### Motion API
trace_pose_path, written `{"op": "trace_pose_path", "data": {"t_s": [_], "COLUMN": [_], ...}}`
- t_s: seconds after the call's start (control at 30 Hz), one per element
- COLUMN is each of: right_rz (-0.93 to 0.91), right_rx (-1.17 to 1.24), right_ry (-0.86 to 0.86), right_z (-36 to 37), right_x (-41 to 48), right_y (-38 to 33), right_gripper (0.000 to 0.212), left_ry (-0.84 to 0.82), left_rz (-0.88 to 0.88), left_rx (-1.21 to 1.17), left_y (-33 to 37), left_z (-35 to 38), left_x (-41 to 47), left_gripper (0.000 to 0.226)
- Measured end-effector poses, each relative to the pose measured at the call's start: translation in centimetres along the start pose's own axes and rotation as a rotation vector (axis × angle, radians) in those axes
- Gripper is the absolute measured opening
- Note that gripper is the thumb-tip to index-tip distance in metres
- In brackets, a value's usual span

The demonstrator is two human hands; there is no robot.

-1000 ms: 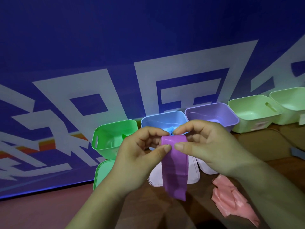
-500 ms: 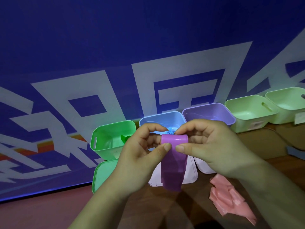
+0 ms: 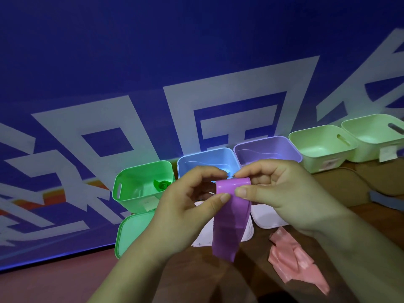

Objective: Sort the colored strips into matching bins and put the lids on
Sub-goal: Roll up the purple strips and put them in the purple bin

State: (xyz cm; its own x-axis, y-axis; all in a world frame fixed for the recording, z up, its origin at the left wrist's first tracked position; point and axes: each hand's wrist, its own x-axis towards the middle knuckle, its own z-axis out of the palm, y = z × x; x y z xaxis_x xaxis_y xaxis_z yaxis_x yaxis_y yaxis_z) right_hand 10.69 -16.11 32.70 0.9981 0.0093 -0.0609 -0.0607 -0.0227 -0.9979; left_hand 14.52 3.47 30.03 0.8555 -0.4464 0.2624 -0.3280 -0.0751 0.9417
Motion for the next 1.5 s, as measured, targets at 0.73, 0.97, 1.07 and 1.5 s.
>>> {"op": "trace_pose_path", "data": {"t_s": [0.73,0.97,1.07,1.5], "right_rz": [0.058,-0.009,-0.085,-0.159], "right_rx": [0.125,0.057,0.007,0.007], "right_ry": [0.026,0.036,0.024,-0.001], "right_z": [-5.9,-7.1,-7.5,-8.8], "right_x": [-1.3,-1.4,-1.7,-1.3], "right_y": [0.6,1.0,0.9,1.1], "right_gripper": [0.009,0.016,0.034,0.034], "left_ry": [0.140,0.195,0.214,0.189], "left_rz": [-0.107,-0.196,-0.222,-0.276], "left_rx": [-0.190,-0.248,-0.258,-0.344], "left_y": [2.1,2.8,3.1,3.1], "left_z": [7.1,8.3,8.6,9.5], "left_x": [1.7,2.3,2.6,3.5], "left_gripper": [0.037,0.038,0.034,0.033]}}
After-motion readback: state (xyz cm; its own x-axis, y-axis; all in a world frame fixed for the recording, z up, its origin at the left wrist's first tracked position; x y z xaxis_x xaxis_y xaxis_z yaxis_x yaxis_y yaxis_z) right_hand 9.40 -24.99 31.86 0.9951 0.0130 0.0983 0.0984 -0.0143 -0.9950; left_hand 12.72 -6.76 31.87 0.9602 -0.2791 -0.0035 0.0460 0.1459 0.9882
